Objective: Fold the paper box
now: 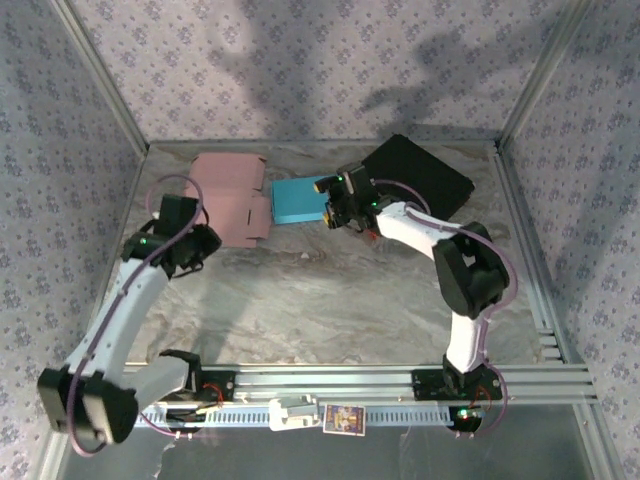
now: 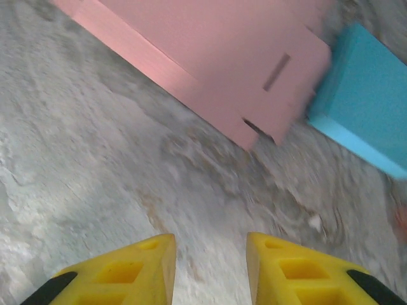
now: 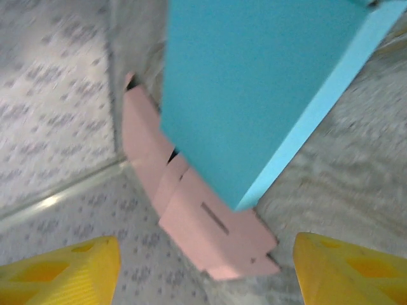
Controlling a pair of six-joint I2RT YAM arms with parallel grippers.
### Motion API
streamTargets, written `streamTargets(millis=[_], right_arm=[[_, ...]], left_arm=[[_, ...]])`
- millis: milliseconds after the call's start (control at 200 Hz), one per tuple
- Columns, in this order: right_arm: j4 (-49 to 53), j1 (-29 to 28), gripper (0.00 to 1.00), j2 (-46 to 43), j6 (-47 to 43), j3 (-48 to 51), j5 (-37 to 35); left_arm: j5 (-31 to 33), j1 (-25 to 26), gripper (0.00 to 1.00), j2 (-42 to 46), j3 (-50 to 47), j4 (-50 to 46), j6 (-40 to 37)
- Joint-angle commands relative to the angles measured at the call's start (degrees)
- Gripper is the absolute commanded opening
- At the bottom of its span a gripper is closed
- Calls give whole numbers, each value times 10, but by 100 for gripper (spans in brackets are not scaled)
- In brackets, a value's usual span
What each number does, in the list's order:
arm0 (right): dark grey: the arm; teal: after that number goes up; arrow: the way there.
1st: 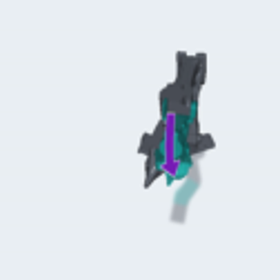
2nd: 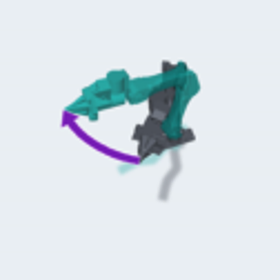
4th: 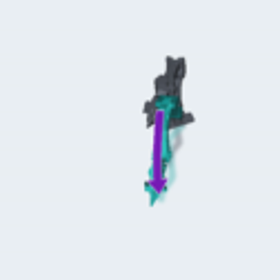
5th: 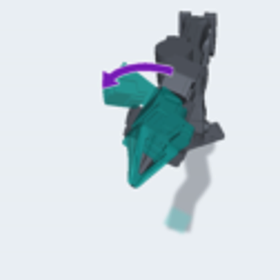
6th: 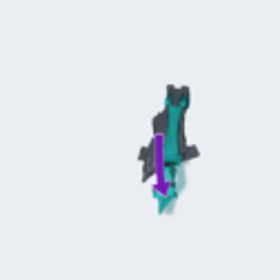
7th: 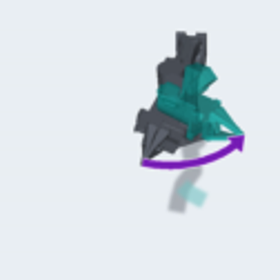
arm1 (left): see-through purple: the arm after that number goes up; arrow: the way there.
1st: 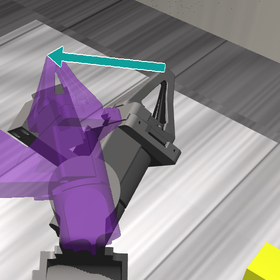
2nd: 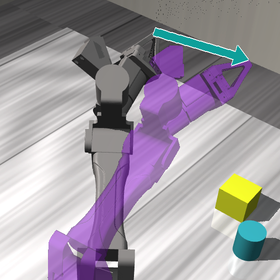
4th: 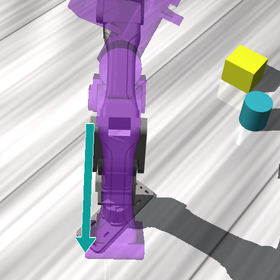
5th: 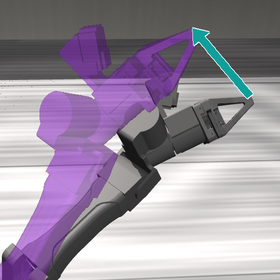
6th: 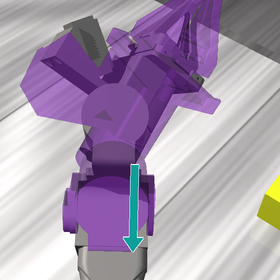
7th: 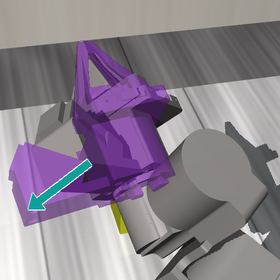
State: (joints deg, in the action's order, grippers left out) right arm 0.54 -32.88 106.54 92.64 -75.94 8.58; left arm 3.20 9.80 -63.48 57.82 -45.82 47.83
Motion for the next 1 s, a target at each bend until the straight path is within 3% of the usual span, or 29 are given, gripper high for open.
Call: streamTargets(millis=[0, 290, 565, 714, 999], right_arm=[[59, -25, 71, -9, -122, 9, 47], [60, -84, 69, 50, -171, -47, 111], [42, -103, 66, 98, -180, -72, 120], [32, -100, 66, 81, -184, -51, 115], [27, -89, 66, 65, -188, -37, 124]], left_arm=[[-59, -61, 35, -74, 31, 58, -24], [-84, -133, 32, -313, 140, 137, -62], [-66, -156, 29, -488, 270, 94, -113], [-70, -164, 27, -510, 245, 85, -99], [-66, -143, 23, -431, 100, 147, -34]])
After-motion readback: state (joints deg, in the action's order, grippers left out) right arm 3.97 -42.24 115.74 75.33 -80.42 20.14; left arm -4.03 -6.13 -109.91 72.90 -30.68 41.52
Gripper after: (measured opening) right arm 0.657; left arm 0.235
